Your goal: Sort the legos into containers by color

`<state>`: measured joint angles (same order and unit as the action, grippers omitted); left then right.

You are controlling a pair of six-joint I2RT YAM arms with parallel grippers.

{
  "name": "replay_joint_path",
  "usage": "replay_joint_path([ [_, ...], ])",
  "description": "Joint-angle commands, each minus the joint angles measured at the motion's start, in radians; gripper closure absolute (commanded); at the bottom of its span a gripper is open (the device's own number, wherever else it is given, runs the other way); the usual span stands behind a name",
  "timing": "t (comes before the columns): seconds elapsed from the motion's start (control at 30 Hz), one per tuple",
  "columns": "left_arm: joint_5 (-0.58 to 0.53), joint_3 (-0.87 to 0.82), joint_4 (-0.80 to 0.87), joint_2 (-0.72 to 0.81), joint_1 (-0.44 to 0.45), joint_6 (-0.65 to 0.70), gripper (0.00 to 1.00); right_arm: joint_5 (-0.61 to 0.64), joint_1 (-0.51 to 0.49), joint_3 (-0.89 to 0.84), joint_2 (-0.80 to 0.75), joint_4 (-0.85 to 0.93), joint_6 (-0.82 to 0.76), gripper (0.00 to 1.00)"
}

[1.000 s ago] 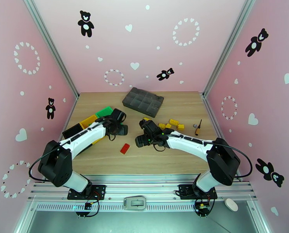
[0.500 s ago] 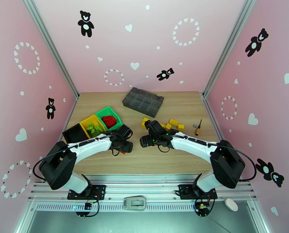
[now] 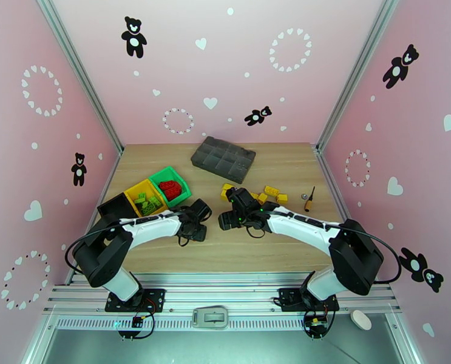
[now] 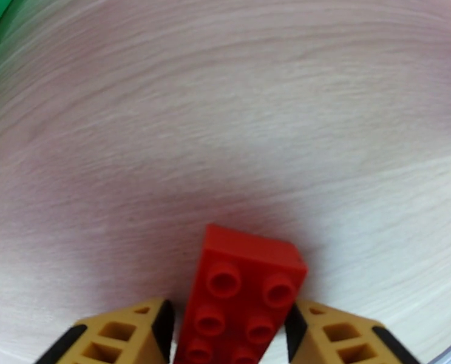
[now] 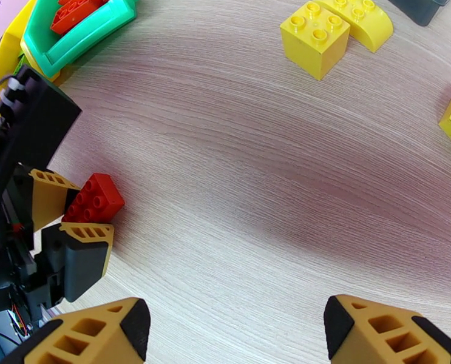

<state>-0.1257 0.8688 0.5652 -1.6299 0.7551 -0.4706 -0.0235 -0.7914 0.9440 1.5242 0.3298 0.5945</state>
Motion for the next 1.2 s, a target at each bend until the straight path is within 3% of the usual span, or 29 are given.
replay_joint_path([
  [0.0, -0.043, 0.019, 0.022, -0.011, 0.016, -0.024, 0.53, 0.004, 0.002, -0.007, -0.032, 0.017, 0.005, 0.20],
  [0.17, -0.073, 0.032, 0.046, 0.021, 0.016, -0.040, 0.63, 0.001, 0.001, -0.006, -0.032, 0.016, 0.002, 0.20],
  [0.53, -0.099, 0.096, 0.071, 0.068, -0.021, -0.037, 0.65, -0.082, 0.001, -0.010, -0.014, -0.059, 0.023, 0.20],
  [0.93, -0.140, 0.264, 0.119, 0.095, -0.257, 0.000, 0.65, -0.191, 0.002, 0.076, 0.033, -0.149, 0.051, 0.20],
  [1.17, -0.130, 0.424, 0.126, 0.019, -0.417, 0.033, 0.65, -0.201, 0.002, 0.123, 0.048, -0.143, 0.050, 0.20],
])
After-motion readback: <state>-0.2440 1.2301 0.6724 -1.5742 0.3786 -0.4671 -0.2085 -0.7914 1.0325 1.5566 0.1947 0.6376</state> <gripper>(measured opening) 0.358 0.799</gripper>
